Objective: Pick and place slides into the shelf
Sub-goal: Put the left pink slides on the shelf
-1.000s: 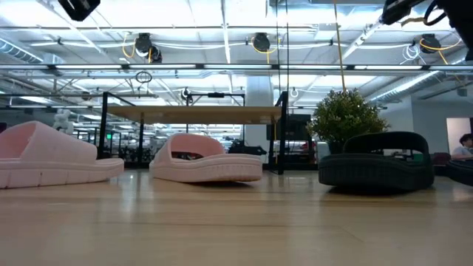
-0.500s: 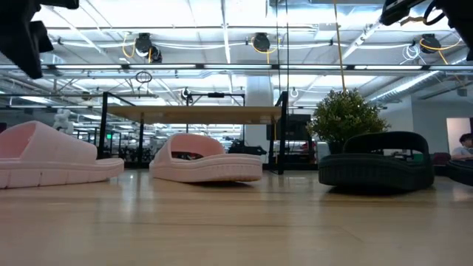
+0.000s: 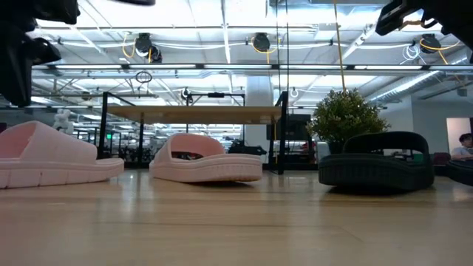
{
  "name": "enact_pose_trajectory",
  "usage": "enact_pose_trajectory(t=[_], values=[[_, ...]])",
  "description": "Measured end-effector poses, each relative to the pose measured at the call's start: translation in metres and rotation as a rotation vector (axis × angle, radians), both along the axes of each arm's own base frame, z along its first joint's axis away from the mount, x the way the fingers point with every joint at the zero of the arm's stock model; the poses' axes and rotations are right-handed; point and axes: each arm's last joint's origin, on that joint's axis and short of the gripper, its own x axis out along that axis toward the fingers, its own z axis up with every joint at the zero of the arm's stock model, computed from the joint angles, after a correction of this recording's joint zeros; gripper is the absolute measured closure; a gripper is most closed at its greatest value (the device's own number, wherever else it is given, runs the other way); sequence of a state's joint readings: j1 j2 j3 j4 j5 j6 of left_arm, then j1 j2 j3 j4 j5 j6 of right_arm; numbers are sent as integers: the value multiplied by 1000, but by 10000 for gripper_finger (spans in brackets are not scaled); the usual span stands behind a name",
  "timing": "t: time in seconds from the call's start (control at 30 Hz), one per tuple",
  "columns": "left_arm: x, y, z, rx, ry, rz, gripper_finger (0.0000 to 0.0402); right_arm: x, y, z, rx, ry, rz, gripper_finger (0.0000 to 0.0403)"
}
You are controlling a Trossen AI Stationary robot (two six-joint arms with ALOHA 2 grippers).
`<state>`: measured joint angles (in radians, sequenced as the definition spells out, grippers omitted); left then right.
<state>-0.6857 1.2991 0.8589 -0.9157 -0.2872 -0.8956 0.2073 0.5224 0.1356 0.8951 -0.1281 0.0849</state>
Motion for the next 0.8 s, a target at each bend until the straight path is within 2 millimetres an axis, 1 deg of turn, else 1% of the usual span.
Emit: enact_pose_trajectory(t=[0.23, 0.47, 0.8], values=[[2, -2, -10, 42, 59, -1, 380, 0, 0, -1, -3, 11, 1, 403], [3, -3, -13, 49, 71, 1, 380, 0, 0, -1, -3, 9, 0, 403], [1, -5, -13, -36, 141, -18, 380, 1, 0, -2, -21, 15, -8, 403]])
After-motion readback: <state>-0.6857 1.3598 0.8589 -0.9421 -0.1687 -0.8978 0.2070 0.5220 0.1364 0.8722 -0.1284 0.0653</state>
